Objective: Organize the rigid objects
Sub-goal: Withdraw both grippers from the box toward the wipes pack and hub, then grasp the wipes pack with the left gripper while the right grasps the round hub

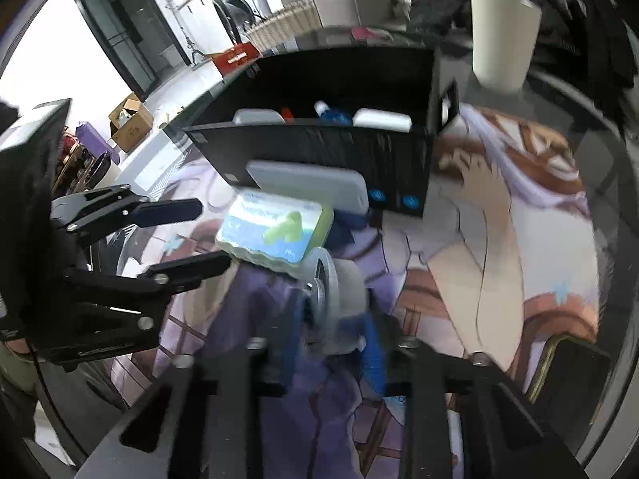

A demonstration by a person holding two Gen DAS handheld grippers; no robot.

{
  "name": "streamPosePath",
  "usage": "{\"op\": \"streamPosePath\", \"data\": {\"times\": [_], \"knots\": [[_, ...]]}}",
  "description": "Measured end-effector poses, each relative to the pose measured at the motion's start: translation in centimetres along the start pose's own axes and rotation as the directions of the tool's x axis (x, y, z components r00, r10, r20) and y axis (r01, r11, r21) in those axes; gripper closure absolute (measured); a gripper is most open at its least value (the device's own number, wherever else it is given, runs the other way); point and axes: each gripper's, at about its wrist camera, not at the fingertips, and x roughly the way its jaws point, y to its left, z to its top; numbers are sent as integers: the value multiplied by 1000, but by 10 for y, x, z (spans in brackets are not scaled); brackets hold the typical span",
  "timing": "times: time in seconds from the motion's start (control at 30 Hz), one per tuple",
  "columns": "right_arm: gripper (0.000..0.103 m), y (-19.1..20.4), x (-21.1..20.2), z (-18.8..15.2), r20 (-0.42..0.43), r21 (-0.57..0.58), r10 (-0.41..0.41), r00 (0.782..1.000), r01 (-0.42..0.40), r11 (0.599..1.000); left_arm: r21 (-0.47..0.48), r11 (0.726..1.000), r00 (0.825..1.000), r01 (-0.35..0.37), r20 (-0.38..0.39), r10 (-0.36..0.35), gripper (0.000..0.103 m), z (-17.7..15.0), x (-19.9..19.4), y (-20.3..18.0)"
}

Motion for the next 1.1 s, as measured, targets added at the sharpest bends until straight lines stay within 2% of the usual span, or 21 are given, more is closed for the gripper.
{"op": "streamPosePath", "data": {"times": [0.1, 0.27, 0.33, 0.43, 0.5, 0.63, 0.67, 0.73, 0.83, 1.0, 1.1], "knots": [[86, -1, -10, 3, 64, 0, -67, 996, 67, 998, -22, 1000, 1000, -4, -8, 4, 51, 0, 1, 6], [86, -9, -2, 17, 60, 38, -73, 996, 70, 997, -53, 998, 999, 22, -24, -23, 51, 2, 8, 13], [86, -5, 4, 21, 57, 38, -60, 997, 58, 998, -53, 997, 997, 58, -42, -60, 51, 1, 11, 11], [86, 5, 11, 22, 46, 24, -33, 998, 32, 999, -48, 990, 988, 132, -75, -135, 49, -3, 14, 7], [86, 10, 13, 22, 35, 16, -8, 999, 8, 1000, -33, 990, 986, 138, -92, -140, 49, -7, 12, 2], [86, 11, 13, 23, 31, 13, 4, 999, -5, 1000, 18, 968, 956, 250, -164, -243, 50, -22, 2, -12], [86, 10, 13, 23, 29, 21, 13, 1000, -14, 1000, 41, 966, 955, 255, -168, -245, 50, -25, -2, -16], [86, 5, 11, 20, 23, 26, 33, 999, -33, 999, 96, 973, 972, 211, -121, -199, 50, -25, -16, -21], [86, 5, 9, 18, 21, 29, 33, 999, -34, 999, 118, 986, 992, 121, -52, -116, 48, -21, -22, -21], [86, 7, 5, 12, 26, 13, 8, 1000, -9, 1000, 151, 987, 998, 63, -38, -58, 44, -7, -3, -23], [86, 7, 1, 8, 28, 0, 0, 1000, 0, 1000, 173, 984, 998, 43, -55, -34, 41, -1, 12, -27]]}}
